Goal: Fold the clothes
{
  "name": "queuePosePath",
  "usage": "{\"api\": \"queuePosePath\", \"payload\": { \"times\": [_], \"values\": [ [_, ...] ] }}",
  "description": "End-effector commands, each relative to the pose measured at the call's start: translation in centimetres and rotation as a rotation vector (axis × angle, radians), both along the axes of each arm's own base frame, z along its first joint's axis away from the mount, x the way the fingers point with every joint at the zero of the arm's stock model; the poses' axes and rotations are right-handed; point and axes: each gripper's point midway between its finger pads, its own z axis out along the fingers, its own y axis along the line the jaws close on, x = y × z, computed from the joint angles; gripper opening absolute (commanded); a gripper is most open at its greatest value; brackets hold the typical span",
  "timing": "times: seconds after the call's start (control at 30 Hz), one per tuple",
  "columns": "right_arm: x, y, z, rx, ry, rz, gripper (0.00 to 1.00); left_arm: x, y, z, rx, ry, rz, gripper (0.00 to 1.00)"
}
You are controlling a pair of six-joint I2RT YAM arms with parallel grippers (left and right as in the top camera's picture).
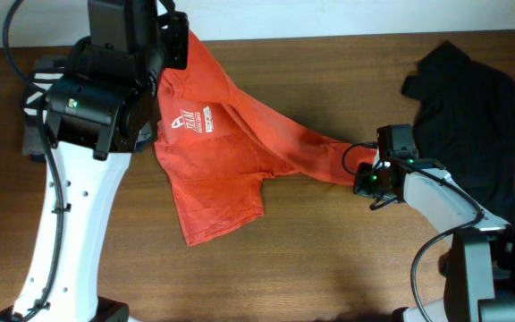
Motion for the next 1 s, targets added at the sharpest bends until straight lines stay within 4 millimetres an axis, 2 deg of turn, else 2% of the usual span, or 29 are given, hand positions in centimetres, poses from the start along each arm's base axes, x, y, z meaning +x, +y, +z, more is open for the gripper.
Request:
{"api": "queuePosePath", "payload": {
  "times": [0.0, 0.07, 0.13, 0.17, 0.3, 0.33, 0.37, 0.4, 0.47, 0.53, 0.63, 0.83, 0.97],
  "values": [
    [0.3, -0.2, 0.4, 0.007, -0.018, -0.009, 0.04, 0.0, 0.5, 0.6, 0.015, -0.018, 0.013, 0.01],
    [1.3, -0.1, 1.8, 0.011, -0.055, -0.007, 0.04, 0.0, 0.5, 0.7, 0.014, -0.020, 0.013, 0.01],
    [2.5, 0.0, 4.5, 0.014, -0.106, -0.001, 0.04, 0.1, 0.5, 0.8, 0.012, -0.026, 0.013, 0.01],
    [3.6, 0.0, 7.7, 0.007, -0.161, 0.017, 0.04, 0.1, 0.5, 1.0, 0.011, -0.033, 0.014, 0.01],
    [5.2, -0.9, 16.9, -0.038, -0.295, 0.013, 0.04, 0.0, 0.8, 1.4, 0.021, -0.046, 0.025, 0.01],
    [5.3, -1.6, 20.1, -0.061, -0.338, 0.000, 0.04, 0.0, 1.1, 1.5, 0.027, -0.049, 0.036, 0.01],
    [5.2, -1.9, 21.3, -0.071, -0.356, 0.004, 0.04, -0.1, 1.2, 1.6, 0.029, -0.052, 0.041, 0.01],
    [5.0, -2.6, 24.5, -0.086, -0.403, -0.002, 0.04, -0.3, 1.3, 1.8, 0.029, -0.058, 0.046, 0.01],
    [4.3, -3.9, 28.5, -0.100, -0.458, -0.031, 0.04, -0.8, 1.5, 2.6, 0.024, -0.074, 0.047, 0.01],
    [3.8, -4.6, 29.9, -0.106, -0.470, -0.052, 0.04, -1.3, 1.7, 3.1, 0.020, -0.086, 0.048, 0.01],
    [3.2, -4.9, 29.8, -0.113, -0.448, -0.046, 0.04, -1.8, 1.8, 3.7, 0.015, -0.100, 0.048, 0.01],
    [1.9, -4.8, 27.9, -0.108, -0.346, -0.037, 0.04, -1.9, 1.9, 3.9, 0.014, -0.103, 0.048, 0.01],
    [0.8, -4.7, 25.6, -0.100, -0.234, -0.033, 0.04, -1.9, 1.9, 3.9, 0.014, -0.103, 0.048, 0.01]
  ]
}}
